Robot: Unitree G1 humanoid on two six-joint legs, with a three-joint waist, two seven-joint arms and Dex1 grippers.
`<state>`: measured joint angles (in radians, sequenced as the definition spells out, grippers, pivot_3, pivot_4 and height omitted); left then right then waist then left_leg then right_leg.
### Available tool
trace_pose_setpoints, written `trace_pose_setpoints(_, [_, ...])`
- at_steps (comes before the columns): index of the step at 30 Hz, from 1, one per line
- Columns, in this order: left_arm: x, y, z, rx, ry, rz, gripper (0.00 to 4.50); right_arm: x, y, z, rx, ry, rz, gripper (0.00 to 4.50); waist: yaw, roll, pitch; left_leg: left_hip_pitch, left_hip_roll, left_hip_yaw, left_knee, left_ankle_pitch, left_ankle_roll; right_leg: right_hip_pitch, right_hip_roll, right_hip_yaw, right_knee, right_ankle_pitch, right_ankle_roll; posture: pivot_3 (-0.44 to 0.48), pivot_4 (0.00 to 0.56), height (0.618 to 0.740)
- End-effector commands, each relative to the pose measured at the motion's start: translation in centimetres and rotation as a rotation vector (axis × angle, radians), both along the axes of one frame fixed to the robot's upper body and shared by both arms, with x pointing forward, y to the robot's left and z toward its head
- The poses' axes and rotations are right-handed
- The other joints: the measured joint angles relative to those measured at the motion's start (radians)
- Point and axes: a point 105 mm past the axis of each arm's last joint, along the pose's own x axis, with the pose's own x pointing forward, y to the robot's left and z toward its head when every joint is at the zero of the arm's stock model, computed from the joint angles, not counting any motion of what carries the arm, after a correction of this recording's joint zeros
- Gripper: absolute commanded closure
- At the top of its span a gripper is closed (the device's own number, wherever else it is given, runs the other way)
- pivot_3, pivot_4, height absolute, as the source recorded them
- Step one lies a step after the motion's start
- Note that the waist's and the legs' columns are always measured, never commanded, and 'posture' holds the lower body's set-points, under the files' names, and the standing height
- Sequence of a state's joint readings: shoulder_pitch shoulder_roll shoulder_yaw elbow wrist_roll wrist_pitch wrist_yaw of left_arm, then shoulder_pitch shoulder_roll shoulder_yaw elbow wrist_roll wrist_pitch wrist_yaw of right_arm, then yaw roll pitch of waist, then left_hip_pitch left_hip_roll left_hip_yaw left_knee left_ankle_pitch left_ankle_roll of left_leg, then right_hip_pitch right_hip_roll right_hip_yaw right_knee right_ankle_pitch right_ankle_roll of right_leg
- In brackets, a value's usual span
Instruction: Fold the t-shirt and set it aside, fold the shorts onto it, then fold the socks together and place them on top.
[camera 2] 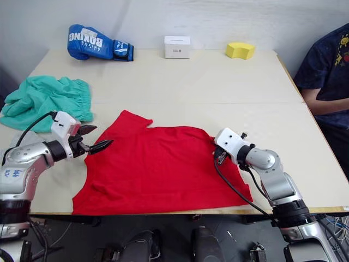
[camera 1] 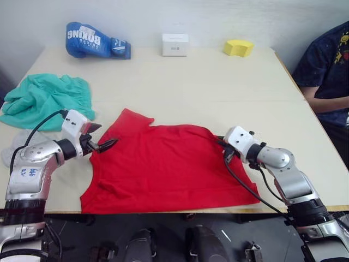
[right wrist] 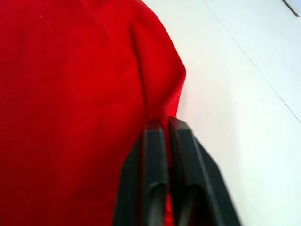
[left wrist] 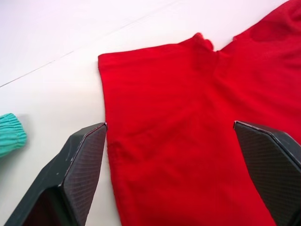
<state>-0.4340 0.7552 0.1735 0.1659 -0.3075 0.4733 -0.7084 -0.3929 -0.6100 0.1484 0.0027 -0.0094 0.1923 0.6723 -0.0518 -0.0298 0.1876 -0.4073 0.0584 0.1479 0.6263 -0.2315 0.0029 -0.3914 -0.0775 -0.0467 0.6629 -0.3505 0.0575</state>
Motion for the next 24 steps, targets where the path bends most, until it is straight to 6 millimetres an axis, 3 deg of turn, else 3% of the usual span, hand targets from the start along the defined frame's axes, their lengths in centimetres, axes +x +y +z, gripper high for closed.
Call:
trace_pose_setpoints(1, [2.4,1.0,0.3,-0.021,0.009,0.084,0.0,-0.1,0.5,1.2,0.003,-0.044,0.035,4.47,0.002,0.0,0.0,0.0,0.0,0.0,0.0,0.0,0.0,0.0,0.0,0.0,0.0,0.0,0.0,0.0,0.15,0.74])
trace_pose_setpoints(5, [5.8,2.1,0.6,-0.165,0.058,0.196,0.0,-0.2,1.1,1.3,0.009,-0.042,0.048,4.47,0.015,-0.001,0.0,-0.001,0.0,0.0,0.002,0.0,0.001,-0.001,0.001,0.0,0.001,0.001,0.001,0.0,0.15,0.74])
trace_pose_setpoints(9, [7.9,0.6,0.4,-0.154,0.111,0.168,0.0,-0.2,1.4,1.5,0.008,-0.039,0.062,4.47,0.021,-0.003,0.002,-0.002,0.0,0.002,0.003,0.0,0.001,-0.002,0.002,-0.002,0.0,0.001,0.002,0.0,0.15,0.74])
trace_pose_setpoints(24, [9.0,-3.7,-2.1,0.001,0.264,0.089,0.0,-1.3,1.4,1.1,0.05,-0.018,0.028,4.47,0.025,-0.005,0.003,-0.003,-0.001,0.006,0.005,-0.001,0.002,-0.003,0.002,-0.004,0.0,0.001,0.005,0.0,0.15,0.74])
